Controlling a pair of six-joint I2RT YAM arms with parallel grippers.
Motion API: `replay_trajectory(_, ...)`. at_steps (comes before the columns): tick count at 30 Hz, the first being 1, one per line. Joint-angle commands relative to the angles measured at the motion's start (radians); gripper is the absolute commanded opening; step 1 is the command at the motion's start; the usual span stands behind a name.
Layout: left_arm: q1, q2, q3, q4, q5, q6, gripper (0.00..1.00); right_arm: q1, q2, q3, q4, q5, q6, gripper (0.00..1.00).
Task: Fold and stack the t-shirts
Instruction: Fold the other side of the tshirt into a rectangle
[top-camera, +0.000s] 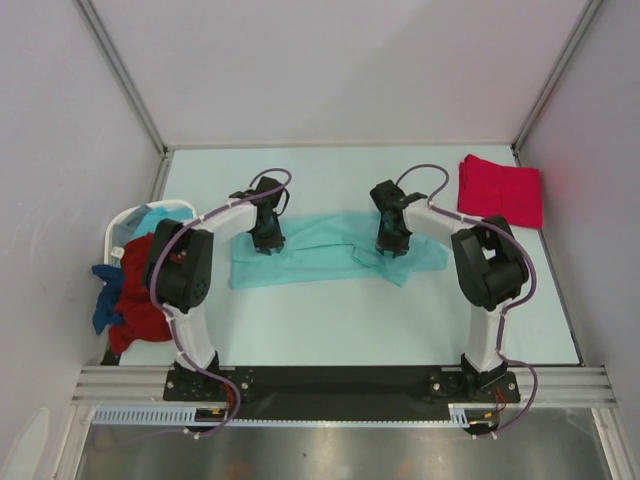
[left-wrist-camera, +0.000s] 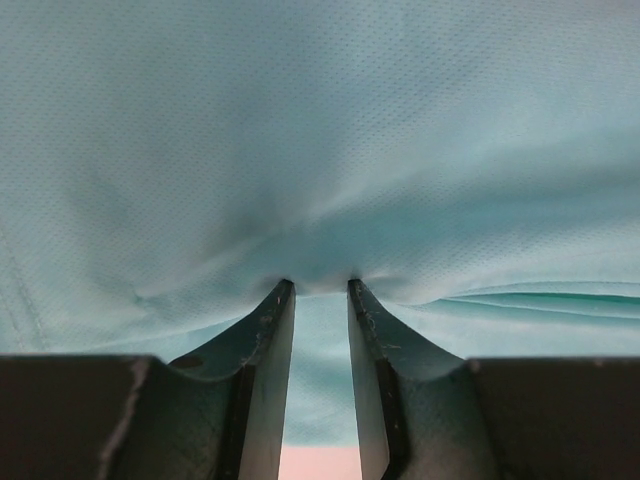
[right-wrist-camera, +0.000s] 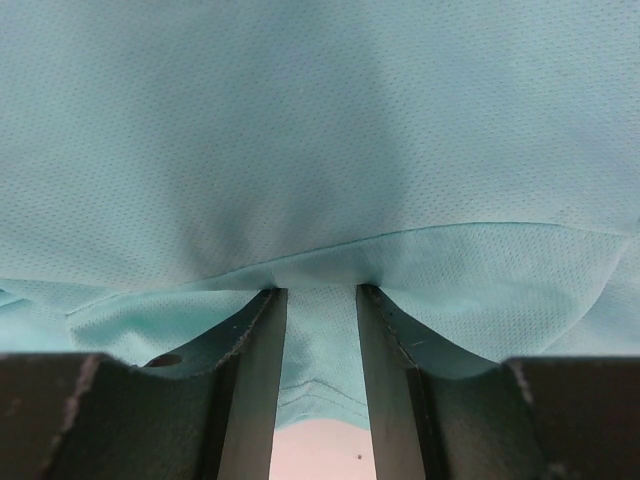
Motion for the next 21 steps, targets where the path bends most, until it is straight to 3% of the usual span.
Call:
replay_trajectory(1,-0.004,0.039,0.024,0.017,0.017,0.000,0.33,-0.026,0.047,-0.013,0.028,0.006,-0.007,0.39)
replay_trajectory(14,-0.004,0.067,-0.090,0.065,0.056,-0.012,0.24,-0.050,0.080,-0.048,0.058,-0.042,-0.023,0.36)
replay_trajectory(16,-0.004,0.064,-0.091,0.065,0.054,-0.009,0.16,-0.052,0.082,-0.050,0.063,-0.045,-0.021,0.33)
replay_trajectory(21,-0.004,0.061,-0.084,0.056,0.053,-0.007,0.14,-0.050,0.088,-0.048,0.063,-0.048,-0.026,0.22)
